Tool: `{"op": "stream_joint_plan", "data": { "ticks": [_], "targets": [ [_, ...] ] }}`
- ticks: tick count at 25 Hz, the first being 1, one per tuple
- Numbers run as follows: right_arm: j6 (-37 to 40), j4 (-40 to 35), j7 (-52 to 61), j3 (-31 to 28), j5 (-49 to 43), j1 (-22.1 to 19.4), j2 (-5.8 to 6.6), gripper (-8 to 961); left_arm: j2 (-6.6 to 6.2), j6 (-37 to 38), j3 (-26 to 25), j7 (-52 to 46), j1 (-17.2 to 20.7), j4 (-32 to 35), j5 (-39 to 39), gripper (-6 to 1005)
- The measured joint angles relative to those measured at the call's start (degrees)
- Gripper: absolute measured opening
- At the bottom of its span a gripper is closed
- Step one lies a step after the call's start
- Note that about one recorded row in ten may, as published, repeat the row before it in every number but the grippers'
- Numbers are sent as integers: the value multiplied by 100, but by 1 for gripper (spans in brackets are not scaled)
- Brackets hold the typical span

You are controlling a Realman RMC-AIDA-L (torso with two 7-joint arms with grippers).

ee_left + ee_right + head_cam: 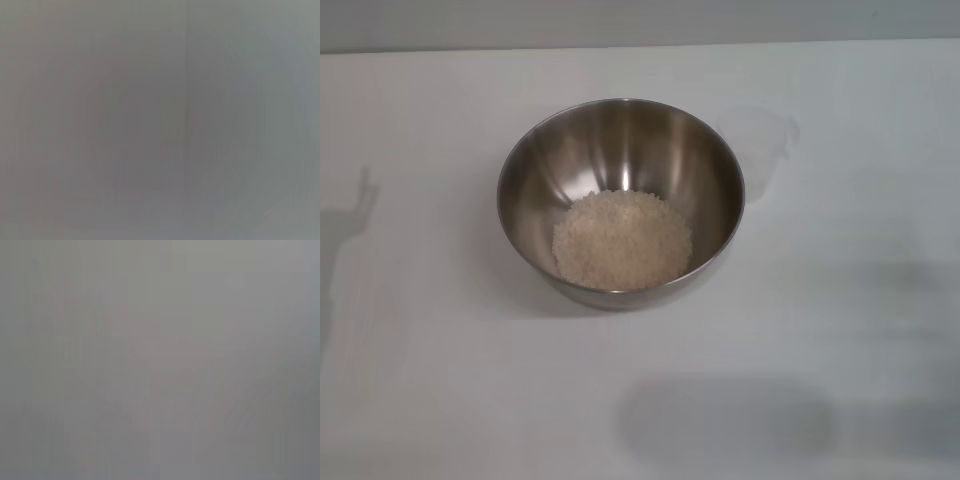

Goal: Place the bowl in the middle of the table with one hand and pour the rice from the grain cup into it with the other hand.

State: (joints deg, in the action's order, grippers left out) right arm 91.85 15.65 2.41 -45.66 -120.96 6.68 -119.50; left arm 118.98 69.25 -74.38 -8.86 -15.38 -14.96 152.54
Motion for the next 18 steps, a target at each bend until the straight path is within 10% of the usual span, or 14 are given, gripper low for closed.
{"op": "stream_joint_plan", "data": {
  "ticks": [18],
  "targets": [
    [-25,-88,5,33,38,171,-23,682,-8,-57,-32,67,9,24,-138,810]
  ]
}}
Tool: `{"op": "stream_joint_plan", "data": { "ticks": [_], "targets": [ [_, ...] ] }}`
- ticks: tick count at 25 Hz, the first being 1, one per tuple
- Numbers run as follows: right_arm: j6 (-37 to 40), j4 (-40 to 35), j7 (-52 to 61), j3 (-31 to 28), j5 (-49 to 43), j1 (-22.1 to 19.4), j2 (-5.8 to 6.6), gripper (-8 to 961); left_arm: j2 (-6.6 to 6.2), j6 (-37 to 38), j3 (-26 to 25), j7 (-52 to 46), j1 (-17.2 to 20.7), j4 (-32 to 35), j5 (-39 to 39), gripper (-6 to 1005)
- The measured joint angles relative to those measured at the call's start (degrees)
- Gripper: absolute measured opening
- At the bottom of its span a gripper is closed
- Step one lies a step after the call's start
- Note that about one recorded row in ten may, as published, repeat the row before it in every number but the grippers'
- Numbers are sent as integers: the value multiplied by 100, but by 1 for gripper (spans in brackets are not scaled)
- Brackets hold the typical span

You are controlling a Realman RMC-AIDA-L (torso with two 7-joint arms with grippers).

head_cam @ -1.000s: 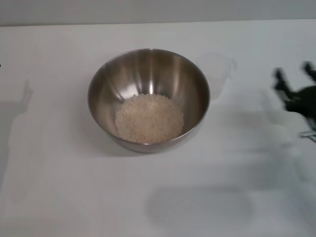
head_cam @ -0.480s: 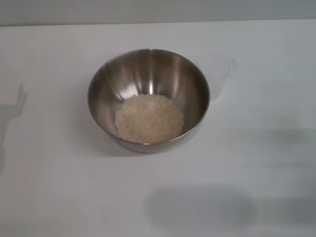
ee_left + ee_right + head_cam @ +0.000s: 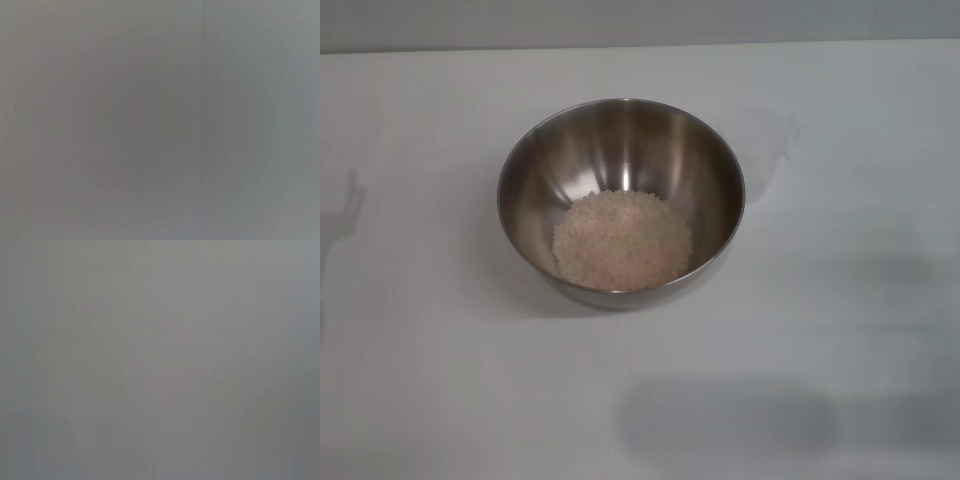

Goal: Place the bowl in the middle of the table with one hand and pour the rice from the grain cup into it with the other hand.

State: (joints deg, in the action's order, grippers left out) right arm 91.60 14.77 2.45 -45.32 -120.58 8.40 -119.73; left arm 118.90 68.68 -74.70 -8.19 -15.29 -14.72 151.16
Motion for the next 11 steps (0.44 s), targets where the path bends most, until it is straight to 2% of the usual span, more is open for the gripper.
{"op": "stream_joint_plan", "data": {
  "ticks": [11],
  "targets": [
    [26,-79,-20,3,-29,62,2,682,-16,20,21,18,32,83,1,810]
  ]
}}
